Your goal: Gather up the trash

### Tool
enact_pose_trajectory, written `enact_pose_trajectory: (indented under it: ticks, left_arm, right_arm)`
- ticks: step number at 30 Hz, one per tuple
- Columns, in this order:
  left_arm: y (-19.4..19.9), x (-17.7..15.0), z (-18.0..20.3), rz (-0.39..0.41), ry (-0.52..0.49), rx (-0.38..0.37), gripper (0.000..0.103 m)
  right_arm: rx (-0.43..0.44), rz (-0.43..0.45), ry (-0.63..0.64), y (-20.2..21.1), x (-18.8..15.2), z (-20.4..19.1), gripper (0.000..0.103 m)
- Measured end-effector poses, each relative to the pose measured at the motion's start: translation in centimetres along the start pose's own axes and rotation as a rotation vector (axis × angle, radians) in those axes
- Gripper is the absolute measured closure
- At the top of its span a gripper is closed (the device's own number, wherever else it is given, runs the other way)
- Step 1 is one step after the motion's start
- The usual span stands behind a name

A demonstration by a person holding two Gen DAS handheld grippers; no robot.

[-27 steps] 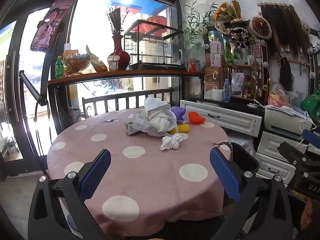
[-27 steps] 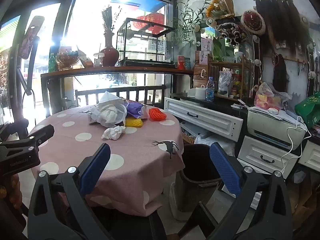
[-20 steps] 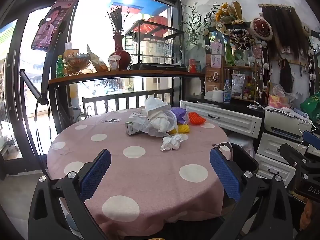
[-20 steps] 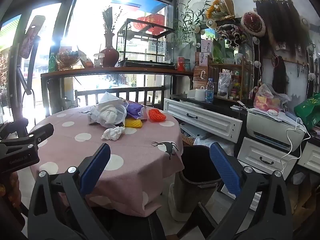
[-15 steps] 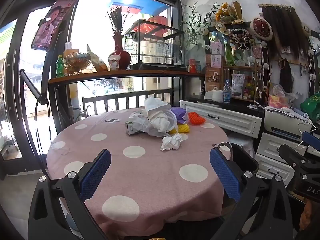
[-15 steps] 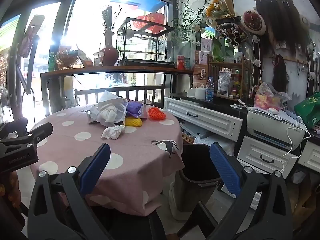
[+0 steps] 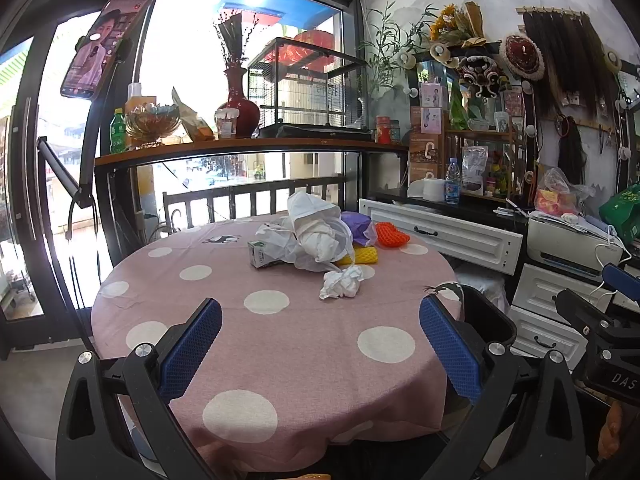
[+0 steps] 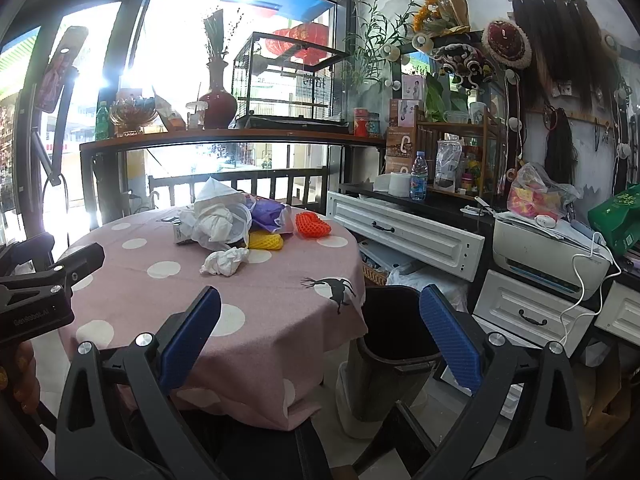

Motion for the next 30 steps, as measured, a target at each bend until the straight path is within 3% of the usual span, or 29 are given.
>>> enact_pose_trajectory:
  ticks: [30]
  left_arm:
    - [-0.57, -0.76, 0.86, -0.016, -0.004, -0.007, 0.005]
  right_arm:
    - [-0.002, -0.017, -0.003, -0.24, -0.33, 0.12, 0.005]
Point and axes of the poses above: each gripper's, at about its wrist camera, not at the fingertips, and y roughly against the way its jaws point, z to its right, x to its top, the point moved 8 cm from there along -y, roughly the way its jaws point, and after that the axes turned 3 degrees about y, right-handed, at the moved point
